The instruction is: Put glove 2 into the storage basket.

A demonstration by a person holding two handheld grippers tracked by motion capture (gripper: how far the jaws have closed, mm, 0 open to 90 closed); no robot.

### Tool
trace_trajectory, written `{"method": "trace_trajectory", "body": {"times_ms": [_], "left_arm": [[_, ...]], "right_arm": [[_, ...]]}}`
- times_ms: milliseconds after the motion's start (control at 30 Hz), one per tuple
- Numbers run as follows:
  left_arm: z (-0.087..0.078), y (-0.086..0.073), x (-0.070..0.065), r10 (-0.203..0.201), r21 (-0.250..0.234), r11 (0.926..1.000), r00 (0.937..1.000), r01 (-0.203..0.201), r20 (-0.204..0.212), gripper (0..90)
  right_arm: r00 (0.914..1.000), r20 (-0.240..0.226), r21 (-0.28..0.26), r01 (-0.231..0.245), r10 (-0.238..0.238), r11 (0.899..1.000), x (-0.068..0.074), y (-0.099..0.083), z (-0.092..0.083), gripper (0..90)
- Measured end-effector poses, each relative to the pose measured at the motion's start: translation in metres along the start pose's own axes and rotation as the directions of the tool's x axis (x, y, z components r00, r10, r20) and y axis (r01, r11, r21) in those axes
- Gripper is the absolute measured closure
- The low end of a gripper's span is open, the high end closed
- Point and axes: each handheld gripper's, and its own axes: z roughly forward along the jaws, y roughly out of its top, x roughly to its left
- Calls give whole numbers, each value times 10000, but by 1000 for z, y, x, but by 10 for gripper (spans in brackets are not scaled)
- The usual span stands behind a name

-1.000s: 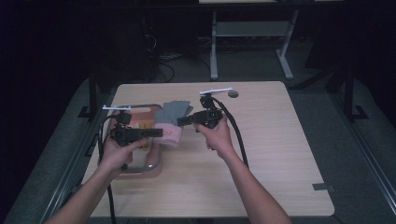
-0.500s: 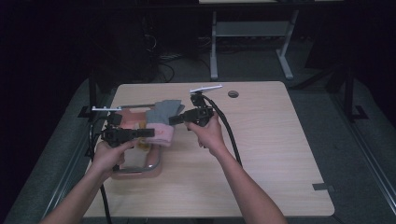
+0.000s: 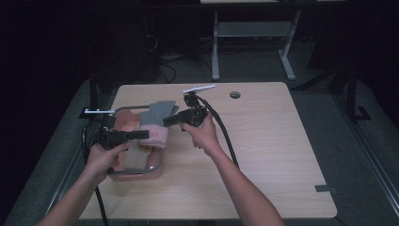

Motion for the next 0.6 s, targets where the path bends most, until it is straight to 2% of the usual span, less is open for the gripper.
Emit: {"method": "trace_trajectory", "body": {"times_ms": [333,600], "left_arm": [[-8,-3,8,-136,-39,9999,9998,136,-168,651],[-19,-6,15,-181,-135,9998,9994,177,-292,651]], "right_arm": [[9999,-108,152,15,-13,9999,2,3,14,789],[9998,-100,274,154,-151,9995,9,6,26,789]]}}
